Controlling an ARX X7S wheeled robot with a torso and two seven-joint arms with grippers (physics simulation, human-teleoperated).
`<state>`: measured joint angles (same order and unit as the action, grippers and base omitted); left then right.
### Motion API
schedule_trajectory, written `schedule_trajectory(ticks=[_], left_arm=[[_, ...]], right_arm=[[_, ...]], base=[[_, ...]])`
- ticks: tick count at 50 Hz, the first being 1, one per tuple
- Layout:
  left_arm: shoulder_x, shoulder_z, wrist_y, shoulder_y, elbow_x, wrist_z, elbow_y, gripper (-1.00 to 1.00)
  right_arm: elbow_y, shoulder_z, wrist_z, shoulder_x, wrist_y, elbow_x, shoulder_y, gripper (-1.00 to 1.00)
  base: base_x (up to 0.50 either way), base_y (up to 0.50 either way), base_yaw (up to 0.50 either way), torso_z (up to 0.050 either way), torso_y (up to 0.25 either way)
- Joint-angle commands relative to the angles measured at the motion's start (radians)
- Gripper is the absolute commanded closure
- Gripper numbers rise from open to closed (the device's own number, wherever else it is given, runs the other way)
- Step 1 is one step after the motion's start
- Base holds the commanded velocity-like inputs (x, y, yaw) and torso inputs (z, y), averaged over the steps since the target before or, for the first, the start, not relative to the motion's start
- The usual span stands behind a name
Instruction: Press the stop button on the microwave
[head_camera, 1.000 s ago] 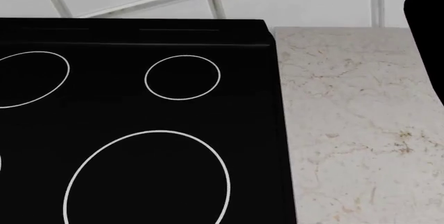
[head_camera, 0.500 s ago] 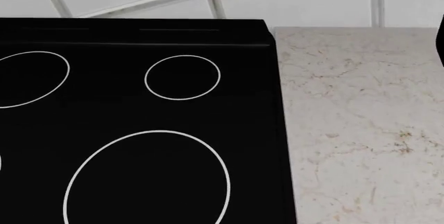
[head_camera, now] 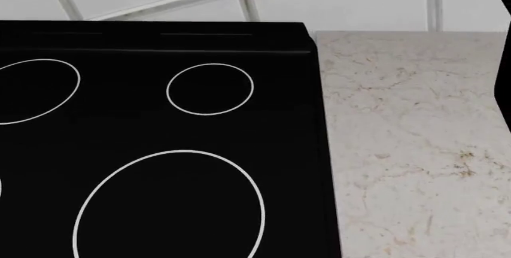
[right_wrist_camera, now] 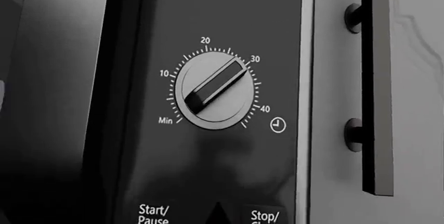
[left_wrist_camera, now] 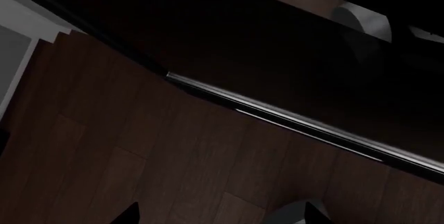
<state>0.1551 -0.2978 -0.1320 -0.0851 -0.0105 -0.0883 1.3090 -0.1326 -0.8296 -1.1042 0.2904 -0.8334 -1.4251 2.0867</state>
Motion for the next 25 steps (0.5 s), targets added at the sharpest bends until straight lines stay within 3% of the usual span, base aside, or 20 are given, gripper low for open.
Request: schedule_trajectory(ticks=[1, 25], left_arm=[[0.000, 0.002, 0.000, -0.008, 0.001, 0.000, 0.000, -1.00], [0.000, 0.002, 0.000, -0.008, 0.001, 0.000, 0.000, -1.00]], right_arm=[[0.063, 0.012, -0.050, 0.011, -0.020, -0.041, -0.018, 1.00], [0.082, 0.012, -0.049, 0.008, -0.017, -0.043, -0.032, 1.00]], base=[[0.00, 0.00, 0.00, 0.000, 0.000], [0.00, 0.00, 0.00, 0.000, 0.000]])
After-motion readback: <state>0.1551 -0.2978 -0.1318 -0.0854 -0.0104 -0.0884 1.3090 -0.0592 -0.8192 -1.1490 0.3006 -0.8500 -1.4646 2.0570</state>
